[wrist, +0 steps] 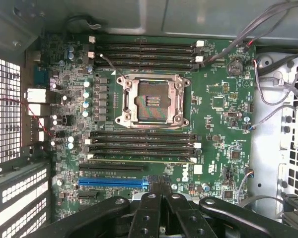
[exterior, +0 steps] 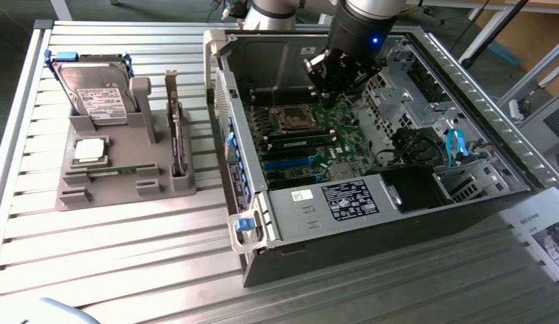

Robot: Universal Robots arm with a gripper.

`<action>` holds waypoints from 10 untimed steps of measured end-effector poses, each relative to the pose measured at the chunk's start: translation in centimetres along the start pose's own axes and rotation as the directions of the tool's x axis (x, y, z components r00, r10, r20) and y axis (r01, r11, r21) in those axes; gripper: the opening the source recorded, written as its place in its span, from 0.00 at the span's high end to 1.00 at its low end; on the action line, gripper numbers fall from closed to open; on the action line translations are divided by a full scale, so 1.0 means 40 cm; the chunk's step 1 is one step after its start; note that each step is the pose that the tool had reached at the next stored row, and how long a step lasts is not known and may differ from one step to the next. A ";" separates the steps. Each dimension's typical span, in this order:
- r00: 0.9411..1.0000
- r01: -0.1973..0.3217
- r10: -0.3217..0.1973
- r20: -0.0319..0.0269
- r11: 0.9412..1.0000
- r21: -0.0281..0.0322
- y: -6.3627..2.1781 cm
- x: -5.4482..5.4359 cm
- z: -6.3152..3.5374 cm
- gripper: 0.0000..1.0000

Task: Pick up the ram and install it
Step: 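Press down the ram until it locks into place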

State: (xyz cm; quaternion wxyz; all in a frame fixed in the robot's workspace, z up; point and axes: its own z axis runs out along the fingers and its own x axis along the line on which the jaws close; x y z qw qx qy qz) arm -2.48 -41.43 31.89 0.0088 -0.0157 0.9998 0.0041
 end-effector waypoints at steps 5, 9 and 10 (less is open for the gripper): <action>1.000 0.000 0.000 0.000 1.000 0.000 0.000 0.005 0.000 0.90; 1.000 0.000 0.000 0.000 1.000 0.000 0.001 0.015 0.001 0.90; 1.000 0.000 0.000 0.000 1.000 0.000 0.001 0.017 0.001 0.90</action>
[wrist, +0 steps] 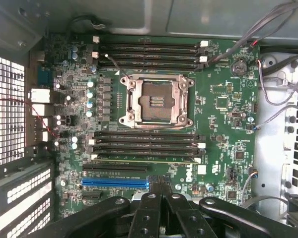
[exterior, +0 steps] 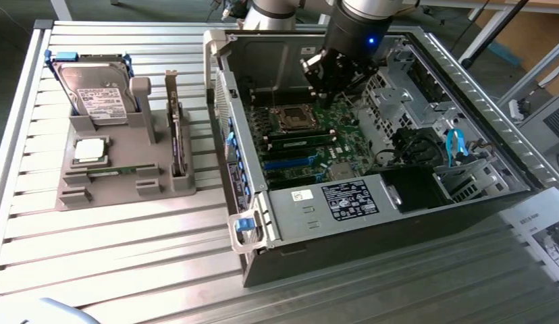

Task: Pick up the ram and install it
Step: 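Press down the ram until it locks into place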

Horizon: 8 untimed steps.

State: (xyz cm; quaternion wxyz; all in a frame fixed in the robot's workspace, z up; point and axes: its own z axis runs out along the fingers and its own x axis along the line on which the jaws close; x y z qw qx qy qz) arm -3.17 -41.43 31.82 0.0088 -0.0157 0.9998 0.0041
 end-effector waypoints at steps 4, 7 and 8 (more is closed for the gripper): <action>1.000 0.000 0.000 0.000 1.000 0.000 0.000 0.005 0.000 0.90; 1.000 0.000 0.000 0.000 1.000 0.000 0.000 0.006 0.000 0.90; 1.000 0.000 0.000 0.000 1.000 0.000 0.000 0.006 0.000 0.90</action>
